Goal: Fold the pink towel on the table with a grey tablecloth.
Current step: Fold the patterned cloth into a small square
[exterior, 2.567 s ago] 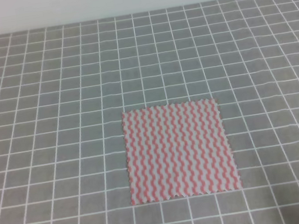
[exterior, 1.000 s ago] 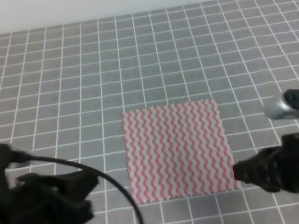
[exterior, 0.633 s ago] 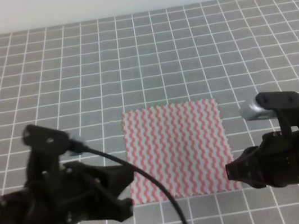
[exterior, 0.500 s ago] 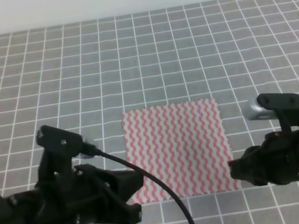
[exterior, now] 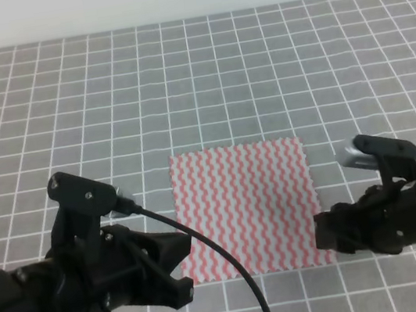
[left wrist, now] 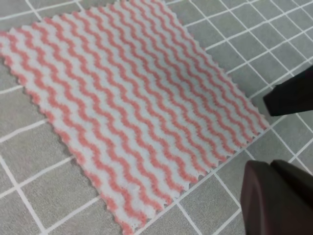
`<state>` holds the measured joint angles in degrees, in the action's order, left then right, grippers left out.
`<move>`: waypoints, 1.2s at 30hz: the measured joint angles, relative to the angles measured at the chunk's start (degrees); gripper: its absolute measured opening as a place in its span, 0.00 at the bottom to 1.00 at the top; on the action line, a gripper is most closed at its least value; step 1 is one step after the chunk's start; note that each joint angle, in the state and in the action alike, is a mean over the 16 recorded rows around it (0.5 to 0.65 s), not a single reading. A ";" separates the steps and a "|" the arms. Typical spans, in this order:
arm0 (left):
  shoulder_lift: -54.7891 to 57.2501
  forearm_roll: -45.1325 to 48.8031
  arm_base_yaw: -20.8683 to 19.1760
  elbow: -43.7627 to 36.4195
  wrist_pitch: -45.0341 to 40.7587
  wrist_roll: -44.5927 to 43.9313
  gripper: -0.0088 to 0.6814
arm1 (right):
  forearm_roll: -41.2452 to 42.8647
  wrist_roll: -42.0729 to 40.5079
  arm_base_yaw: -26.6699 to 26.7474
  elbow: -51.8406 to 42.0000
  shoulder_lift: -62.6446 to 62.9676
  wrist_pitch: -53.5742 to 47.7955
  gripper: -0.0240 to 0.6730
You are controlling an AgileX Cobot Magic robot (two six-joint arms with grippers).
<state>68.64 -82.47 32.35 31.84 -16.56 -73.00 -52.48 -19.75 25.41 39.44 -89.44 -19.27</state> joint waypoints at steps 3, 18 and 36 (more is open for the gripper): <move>-0.04 0.00 0.00 0.01 0.14 -0.06 0.01 | -0.12 0.00 0.00 0.82 -1.76 -0.15 0.49; -0.13 0.00 0.01 0.01 0.14 -0.13 0.01 | -1.03 -0.14 -0.04 2.23 -5.56 -1.04 0.47; -0.22 -0.04 0.01 -0.02 -0.15 -0.10 0.01 | 0.70 -0.34 -0.25 3.20 -5.90 -3.12 0.43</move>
<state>68.42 -82.51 32.36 31.82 -16.71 -73.11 -51.79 -20.09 25.17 42.64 -95.34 -22.39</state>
